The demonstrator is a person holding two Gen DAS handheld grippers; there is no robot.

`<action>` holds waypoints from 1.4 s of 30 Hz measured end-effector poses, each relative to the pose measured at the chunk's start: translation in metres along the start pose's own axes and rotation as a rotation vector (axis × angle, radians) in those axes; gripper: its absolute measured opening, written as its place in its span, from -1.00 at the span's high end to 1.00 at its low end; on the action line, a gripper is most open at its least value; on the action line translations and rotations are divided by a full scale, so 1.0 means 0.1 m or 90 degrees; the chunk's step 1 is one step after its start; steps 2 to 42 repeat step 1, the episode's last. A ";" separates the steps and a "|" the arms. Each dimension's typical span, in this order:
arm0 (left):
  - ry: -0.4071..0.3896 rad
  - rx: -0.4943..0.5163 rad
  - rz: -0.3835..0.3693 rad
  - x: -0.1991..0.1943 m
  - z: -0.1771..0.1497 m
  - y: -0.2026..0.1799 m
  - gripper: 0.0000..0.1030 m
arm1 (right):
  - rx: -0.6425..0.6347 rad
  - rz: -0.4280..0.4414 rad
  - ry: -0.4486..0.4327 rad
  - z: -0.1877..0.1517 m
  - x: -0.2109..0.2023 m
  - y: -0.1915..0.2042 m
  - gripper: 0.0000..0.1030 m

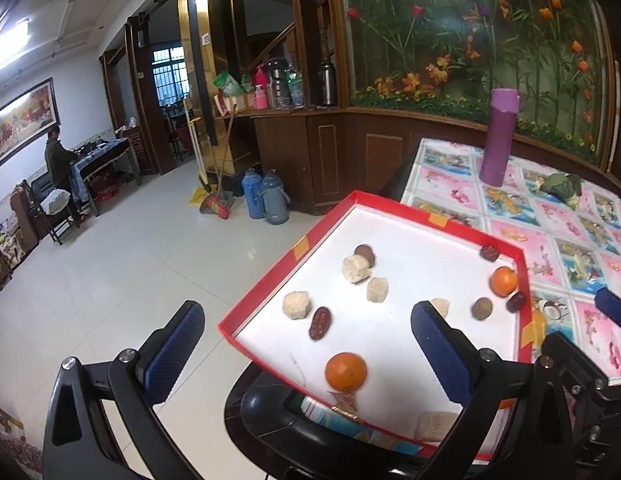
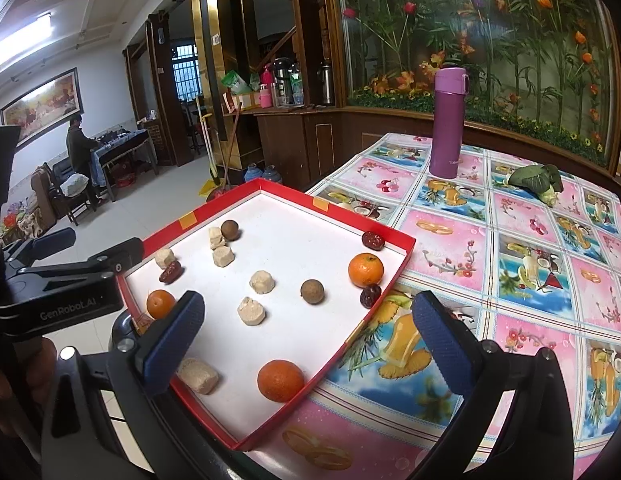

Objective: Organize fruits

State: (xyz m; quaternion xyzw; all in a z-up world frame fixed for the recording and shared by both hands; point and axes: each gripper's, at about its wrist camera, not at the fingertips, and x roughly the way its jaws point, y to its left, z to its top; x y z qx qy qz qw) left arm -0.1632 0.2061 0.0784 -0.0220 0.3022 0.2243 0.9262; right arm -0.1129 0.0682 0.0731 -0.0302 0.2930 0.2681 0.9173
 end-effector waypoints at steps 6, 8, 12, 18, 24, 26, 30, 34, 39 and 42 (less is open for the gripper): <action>-0.003 -0.002 -0.001 -0.01 0.01 -0.01 -0.99 | 0.002 -0.001 0.000 0.00 0.00 -0.01 -1.00; -0.003 -0.002 -0.001 -0.01 0.01 -0.01 -0.99 | 0.002 -0.001 0.000 0.00 0.00 -0.01 -1.00; -0.003 -0.002 -0.001 -0.01 0.01 -0.01 -0.99 | 0.002 -0.001 0.000 0.00 0.00 -0.01 -1.00; -0.003 -0.002 -0.001 -0.01 0.01 -0.01 -0.99 | 0.002 -0.001 0.000 0.00 0.00 -0.01 -1.00; -0.003 -0.002 -0.001 -0.01 0.01 -0.01 -0.99 | 0.002 -0.001 0.000 0.00 0.00 -0.01 -1.00; -0.003 -0.002 -0.001 -0.01 0.01 -0.01 -0.99 | 0.002 -0.001 0.000 0.00 0.00 -0.01 -1.00; -0.003 -0.002 -0.001 -0.01 0.01 -0.01 -0.99 | 0.002 -0.001 0.000 0.00 0.00 -0.01 -1.00; -0.003 -0.002 -0.001 -0.01 0.01 -0.01 -0.99 | 0.002 -0.001 0.000 0.00 0.00 -0.01 -1.00; -0.003 -0.002 -0.001 -0.01 0.01 -0.01 -0.99 | 0.002 -0.001 0.000 0.00 0.00 -0.01 -1.00; -0.003 -0.002 -0.001 -0.01 0.01 -0.01 -0.99 | 0.002 -0.001 0.000 0.00 0.00 -0.01 -1.00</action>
